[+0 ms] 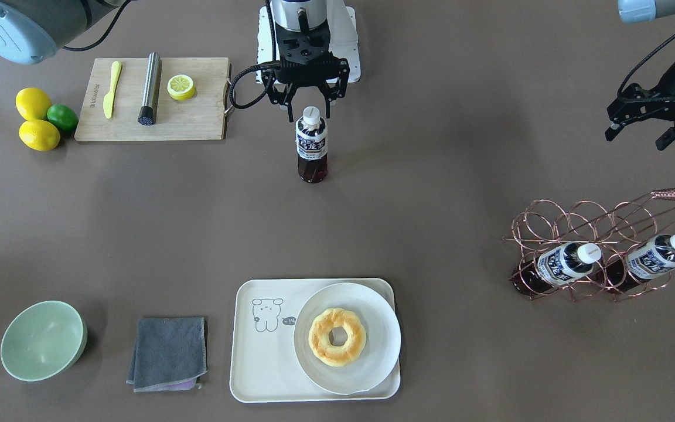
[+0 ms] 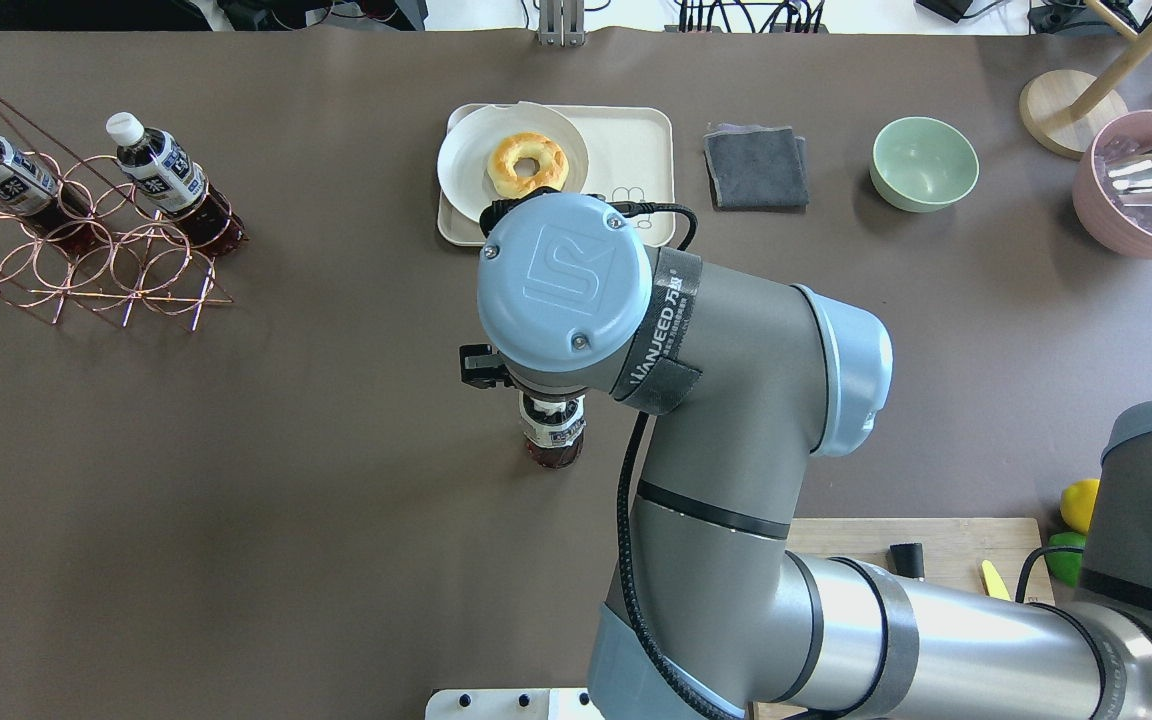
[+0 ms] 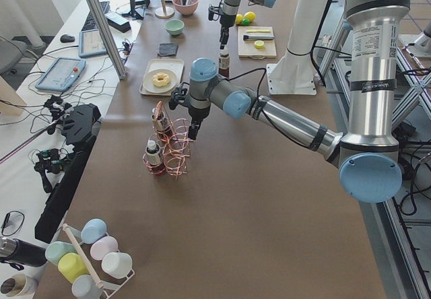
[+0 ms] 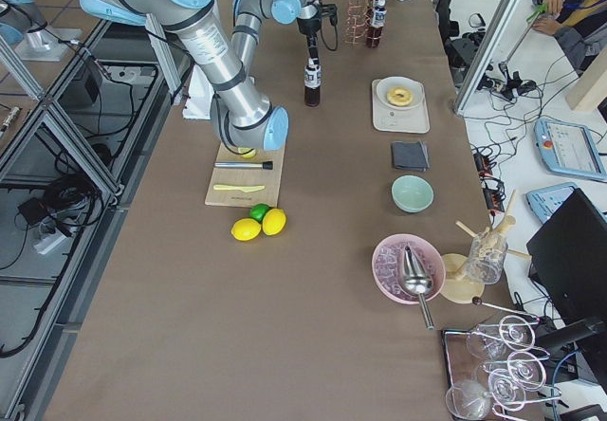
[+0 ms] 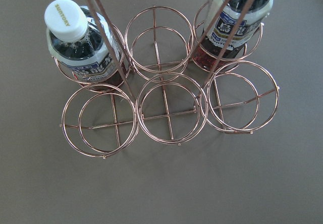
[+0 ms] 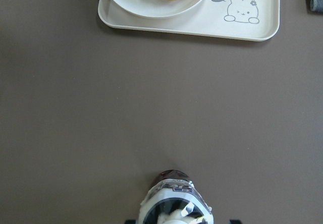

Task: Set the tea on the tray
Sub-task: 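Lower the right gripper over the bottle and close on it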

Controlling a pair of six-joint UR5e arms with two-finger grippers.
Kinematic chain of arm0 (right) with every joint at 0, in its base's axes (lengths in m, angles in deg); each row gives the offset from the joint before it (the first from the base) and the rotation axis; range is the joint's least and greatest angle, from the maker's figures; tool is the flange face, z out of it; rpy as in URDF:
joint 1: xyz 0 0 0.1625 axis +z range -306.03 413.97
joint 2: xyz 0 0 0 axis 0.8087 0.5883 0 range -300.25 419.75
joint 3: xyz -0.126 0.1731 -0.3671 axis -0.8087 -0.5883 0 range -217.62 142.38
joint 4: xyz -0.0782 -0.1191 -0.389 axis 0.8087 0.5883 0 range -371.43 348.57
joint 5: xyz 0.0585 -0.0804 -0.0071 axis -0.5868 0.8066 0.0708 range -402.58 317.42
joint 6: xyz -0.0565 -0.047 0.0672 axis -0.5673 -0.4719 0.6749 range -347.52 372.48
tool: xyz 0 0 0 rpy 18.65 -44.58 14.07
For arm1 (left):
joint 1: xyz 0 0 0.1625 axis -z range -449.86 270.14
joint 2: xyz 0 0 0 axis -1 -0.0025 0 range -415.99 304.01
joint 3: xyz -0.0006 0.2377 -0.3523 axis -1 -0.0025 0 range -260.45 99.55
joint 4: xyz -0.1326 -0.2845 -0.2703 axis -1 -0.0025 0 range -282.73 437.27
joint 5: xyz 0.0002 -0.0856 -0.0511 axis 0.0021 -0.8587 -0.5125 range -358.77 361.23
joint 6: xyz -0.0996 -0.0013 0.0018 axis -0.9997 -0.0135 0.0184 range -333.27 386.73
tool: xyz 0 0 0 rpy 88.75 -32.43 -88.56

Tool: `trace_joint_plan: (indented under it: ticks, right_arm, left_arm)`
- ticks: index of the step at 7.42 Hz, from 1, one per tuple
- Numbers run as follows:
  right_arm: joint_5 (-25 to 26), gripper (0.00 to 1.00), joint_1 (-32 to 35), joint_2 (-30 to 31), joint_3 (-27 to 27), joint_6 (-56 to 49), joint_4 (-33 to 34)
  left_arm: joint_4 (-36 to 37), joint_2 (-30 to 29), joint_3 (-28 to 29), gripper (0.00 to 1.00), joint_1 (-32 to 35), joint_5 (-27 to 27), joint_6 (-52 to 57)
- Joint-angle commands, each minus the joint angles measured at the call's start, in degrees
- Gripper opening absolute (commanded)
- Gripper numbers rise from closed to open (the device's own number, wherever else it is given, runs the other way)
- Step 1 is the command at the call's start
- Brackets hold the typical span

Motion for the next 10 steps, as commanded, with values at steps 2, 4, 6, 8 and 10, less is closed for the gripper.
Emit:
trace_joint_plan:
  ticks: [2, 4, 6, 8, 10]
  right_arm:
    - [1.29, 0.65, -1.66, -0.3, -1.21, -0.26, -0.06]
    - [1.29, 0.35, -1.58, -0.48, -1.21, -0.34, -0.06]
    - [1.29, 0.0, -1.05, -0.74, -1.3, -0.43, 0.03]
    - [0.86, 0.0, 1.57, -1.27, -1.3, -1.92, 0.12]
    - [-2.63, 0.0, 7.61, -1.71, -2.09, -6.11, 0.2]
  left_arm:
    - [0.0, -0.08, 0.05, 0.97, 0.03, 0.0, -0.35]
    - [0.0, 0.01, 0.14, 0.97, 0.2, 0.0, -0.26]
    - [0.0, 0.1, 0.14, 0.97, 0.38, 0.0, -0.26]
    - [0.0, 0.1, 0.05, 0.97, 1.86, 0.0, 0.26]
    - [-0.35, 3.94, -1.09, 0.97, 6.94, -0.7, 5.66]
